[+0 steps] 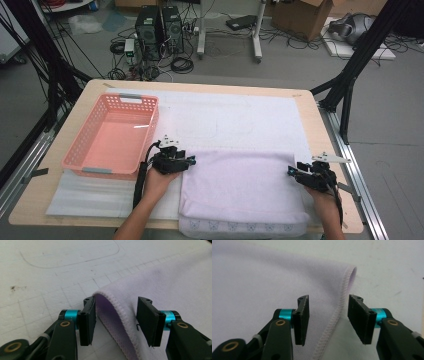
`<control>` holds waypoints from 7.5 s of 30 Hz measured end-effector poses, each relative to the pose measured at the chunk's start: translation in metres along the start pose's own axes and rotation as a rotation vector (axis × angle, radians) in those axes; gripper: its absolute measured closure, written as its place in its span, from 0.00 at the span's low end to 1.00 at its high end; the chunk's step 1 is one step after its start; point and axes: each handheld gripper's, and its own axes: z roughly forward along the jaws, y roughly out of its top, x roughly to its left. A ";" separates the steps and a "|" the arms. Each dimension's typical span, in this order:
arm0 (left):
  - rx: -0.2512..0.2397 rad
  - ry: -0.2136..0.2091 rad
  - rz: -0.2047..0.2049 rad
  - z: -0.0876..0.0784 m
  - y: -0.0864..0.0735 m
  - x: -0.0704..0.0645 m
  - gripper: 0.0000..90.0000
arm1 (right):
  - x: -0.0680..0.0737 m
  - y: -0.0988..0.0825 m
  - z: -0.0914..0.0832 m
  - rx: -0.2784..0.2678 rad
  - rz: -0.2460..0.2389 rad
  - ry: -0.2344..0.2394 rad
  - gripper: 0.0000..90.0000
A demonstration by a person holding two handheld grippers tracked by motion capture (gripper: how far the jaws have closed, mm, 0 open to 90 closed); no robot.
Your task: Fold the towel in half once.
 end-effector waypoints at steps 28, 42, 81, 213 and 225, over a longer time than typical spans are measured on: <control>-0.149 0.014 -0.009 -0.003 0.042 0.007 0.96 | -0.005 0.028 0.000 -0.140 -0.031 0.004 0.96; -0.152 0.068 -0.052 0.031 0.095 0.045 0.96 | -0.027 0.089 0.041 -0.124 -0.053 -0.039 0.96; -0.097 -0.121 0.025 -0.023 0.006 -0.002 0.58 | -0.018 0.033 -0.017 -0.077 0.047 0.145 0.64; -0.017 0.117 -0.025 0.024 0.029 0.032 0.96 | 0.014 0.004 -0.011 0.011 -0.069 0.133 0.75; -0.041 0.076 -0.062 0.026 0.029 0.035 0.57 | -0.009 0.035 0.008 -0.018 -0.013 0.004 0.53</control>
